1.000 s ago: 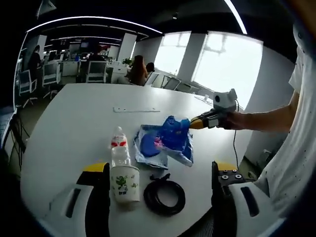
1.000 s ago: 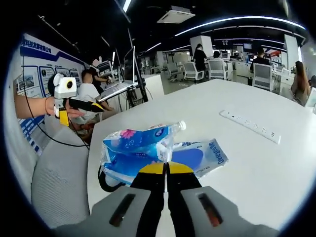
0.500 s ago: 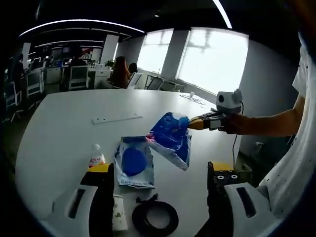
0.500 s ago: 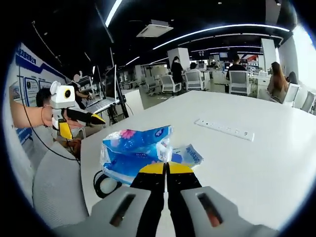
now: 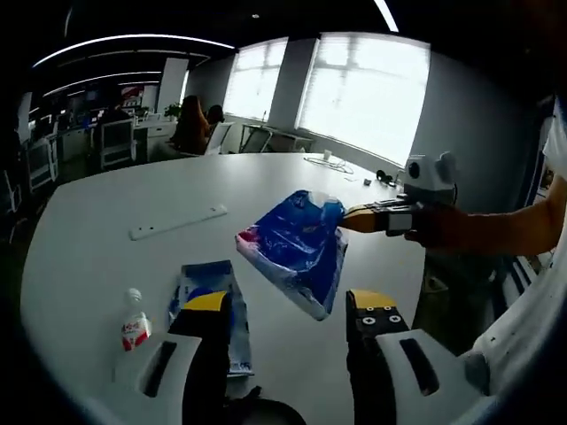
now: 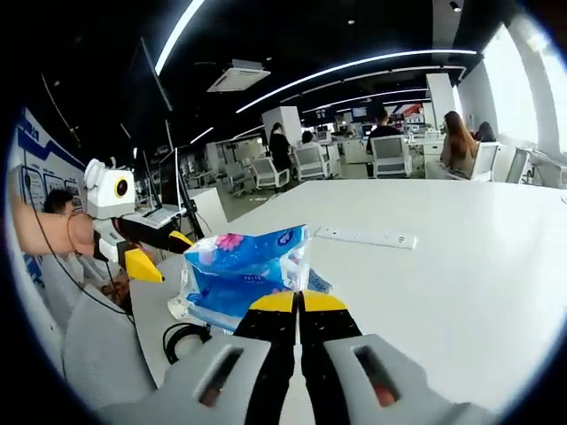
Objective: Arrange the tabletop items into an orderly group along one side of the table until the central work area is clear of visible clutter.
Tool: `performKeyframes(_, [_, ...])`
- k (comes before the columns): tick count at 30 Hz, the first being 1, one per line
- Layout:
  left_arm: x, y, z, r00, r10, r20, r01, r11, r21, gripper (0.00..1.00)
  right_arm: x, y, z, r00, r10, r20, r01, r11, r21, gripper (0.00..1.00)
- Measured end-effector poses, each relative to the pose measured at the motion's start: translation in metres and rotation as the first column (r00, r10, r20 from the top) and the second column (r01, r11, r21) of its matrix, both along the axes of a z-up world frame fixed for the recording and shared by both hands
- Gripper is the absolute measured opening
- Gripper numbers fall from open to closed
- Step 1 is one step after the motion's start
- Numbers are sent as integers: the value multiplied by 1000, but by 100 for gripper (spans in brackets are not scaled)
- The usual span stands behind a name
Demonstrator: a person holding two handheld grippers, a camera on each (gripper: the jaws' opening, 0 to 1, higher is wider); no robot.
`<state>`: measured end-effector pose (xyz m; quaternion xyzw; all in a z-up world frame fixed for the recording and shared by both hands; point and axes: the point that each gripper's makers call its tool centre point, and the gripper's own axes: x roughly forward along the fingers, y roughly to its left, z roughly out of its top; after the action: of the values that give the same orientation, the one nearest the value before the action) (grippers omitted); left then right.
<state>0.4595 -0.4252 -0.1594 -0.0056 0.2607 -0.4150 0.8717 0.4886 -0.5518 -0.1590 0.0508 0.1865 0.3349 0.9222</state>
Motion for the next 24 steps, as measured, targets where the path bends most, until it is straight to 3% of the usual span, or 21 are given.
performKeyframes(8, [12,-48,1,999,-28,-16,28,1000,-7,31,-5,-33,9,998,-70,7,70,997,22,0])
performKeyframes(13, [18,-70,-1,999,-42,-7,42,999,2,12,-6,-57,11,995,-103,9,103,995,17,0])
performKeyframes(24, [20,-116,-13,992,-123,-20,124,992,34,4,-5,-100,2,988,-157,-14,157,988,-8,0])
